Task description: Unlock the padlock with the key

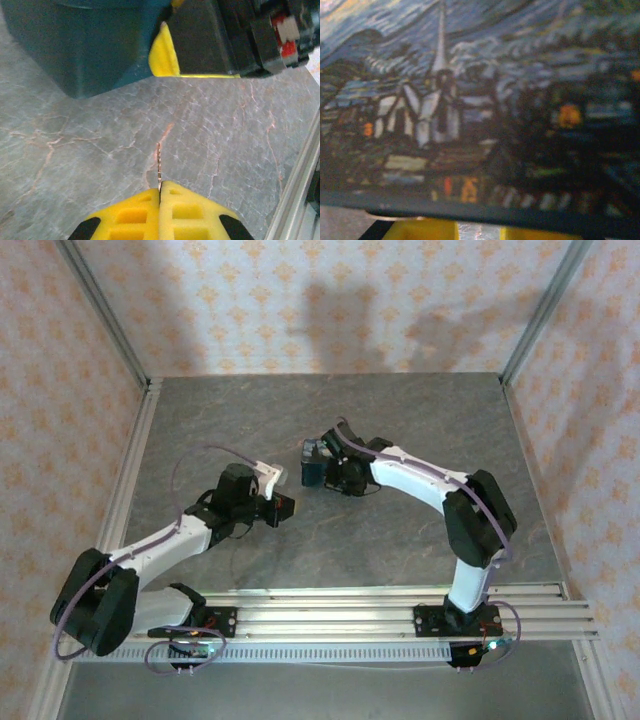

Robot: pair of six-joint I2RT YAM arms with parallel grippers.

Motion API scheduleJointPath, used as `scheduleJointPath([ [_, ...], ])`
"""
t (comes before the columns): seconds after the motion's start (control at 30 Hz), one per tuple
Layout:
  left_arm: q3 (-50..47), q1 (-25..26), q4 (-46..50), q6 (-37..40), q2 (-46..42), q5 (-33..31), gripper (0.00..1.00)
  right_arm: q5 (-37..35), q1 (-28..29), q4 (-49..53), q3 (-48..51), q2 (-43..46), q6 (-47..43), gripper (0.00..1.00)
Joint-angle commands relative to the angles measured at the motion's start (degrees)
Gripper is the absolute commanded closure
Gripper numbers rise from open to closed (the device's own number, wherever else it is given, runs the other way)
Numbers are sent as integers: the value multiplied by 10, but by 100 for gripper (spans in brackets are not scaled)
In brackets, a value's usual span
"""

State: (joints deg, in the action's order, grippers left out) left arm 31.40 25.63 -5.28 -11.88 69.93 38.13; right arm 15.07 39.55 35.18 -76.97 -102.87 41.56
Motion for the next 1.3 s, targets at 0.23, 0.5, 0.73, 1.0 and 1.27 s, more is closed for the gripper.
scheduleJointPath([
  [0.23, -6, 28, -145, 17, 52, 56, 100, 34, -10, 17, -19, 42, 32, 100],
  [0.5, 0, 28, -227, -13, 111, 82, 100, 70, -16, 7, -21, 48, 50, 100],
  [0.73, -6, 24, -280, -8, 143, 88, 100, 109, -36, 17, -20, 58, 42, 100],
  [1.0, 0, 21, -349, -26, 178, 102, 100, 168, -63, 47, -26, 67, 19, 100],
  [1.27, 21, 21, -372, -28, 212, 119, 100, 181, -76, 72, -47, 66, 4, 100],
])
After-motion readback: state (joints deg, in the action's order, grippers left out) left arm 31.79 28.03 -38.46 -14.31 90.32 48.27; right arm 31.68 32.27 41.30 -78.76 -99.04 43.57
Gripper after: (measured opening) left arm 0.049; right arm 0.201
